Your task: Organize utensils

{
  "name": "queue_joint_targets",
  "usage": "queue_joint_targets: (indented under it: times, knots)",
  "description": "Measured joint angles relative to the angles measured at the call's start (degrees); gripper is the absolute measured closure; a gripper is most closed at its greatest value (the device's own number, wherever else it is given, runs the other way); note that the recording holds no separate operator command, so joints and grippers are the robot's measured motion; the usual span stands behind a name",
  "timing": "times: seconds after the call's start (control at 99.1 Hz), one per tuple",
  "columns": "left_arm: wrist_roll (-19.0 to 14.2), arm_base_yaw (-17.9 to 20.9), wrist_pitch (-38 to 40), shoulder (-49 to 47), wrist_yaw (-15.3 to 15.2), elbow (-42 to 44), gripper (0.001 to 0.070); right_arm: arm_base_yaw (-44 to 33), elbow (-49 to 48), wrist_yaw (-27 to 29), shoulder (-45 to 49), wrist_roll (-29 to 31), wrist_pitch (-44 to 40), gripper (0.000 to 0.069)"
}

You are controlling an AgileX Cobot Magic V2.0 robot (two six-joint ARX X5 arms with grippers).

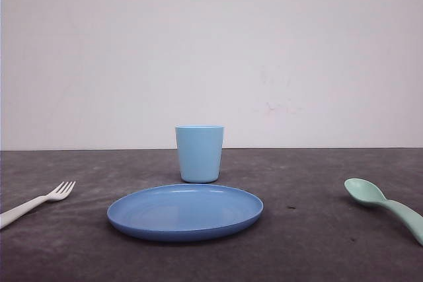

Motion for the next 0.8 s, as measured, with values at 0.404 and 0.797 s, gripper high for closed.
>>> queue_joint_targets:
  times: [0.404,0.797]
  knots:
    - [10.5,0.0,-23.4,27.1,3.4,25.0,0.0697,0.0,17.0,1.3,25.5,-6.0,-19.0,0.0682]
    - [14.4,-4.2,-27.4,41.9,-2.2,25.4,0.0697,0.0,17.0,1.6,47.3,-9.8,-20.4,0.0682]
